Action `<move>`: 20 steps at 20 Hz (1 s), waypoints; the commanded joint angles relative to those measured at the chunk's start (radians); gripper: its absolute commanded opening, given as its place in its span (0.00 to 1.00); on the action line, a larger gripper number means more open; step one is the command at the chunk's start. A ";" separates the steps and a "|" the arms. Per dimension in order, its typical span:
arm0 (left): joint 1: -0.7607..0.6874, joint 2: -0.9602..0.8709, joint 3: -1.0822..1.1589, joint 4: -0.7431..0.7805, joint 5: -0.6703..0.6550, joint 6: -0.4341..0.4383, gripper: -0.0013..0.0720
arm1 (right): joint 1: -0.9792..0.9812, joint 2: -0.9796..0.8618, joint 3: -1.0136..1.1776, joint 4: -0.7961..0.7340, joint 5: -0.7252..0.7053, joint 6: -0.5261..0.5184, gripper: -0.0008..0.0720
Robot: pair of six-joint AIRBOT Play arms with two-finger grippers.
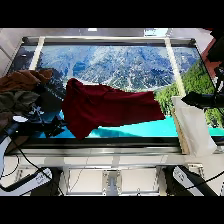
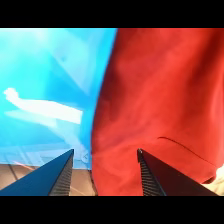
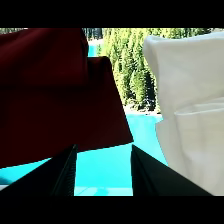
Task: Fold the shirts.
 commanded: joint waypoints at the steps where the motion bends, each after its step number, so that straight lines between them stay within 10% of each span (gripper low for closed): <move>1: 0.013 -0.002 0.001 -0.014 -0.010 0.024 0.64 | 0.000 0.001 0.000 0.017 0.004 0.000 0.55; 19: -0.117 -0.028 0.001 -0.084 0.091 0.067 0.64 | 0.000 0.001 0.000 0.066 0.006 0.000 0.55; 20: -0.127 -0.028 0.001 -0.094 0.095 0.068 0.52 | 0.000 0.001 0.000 0.066 0.008 0.000 0.55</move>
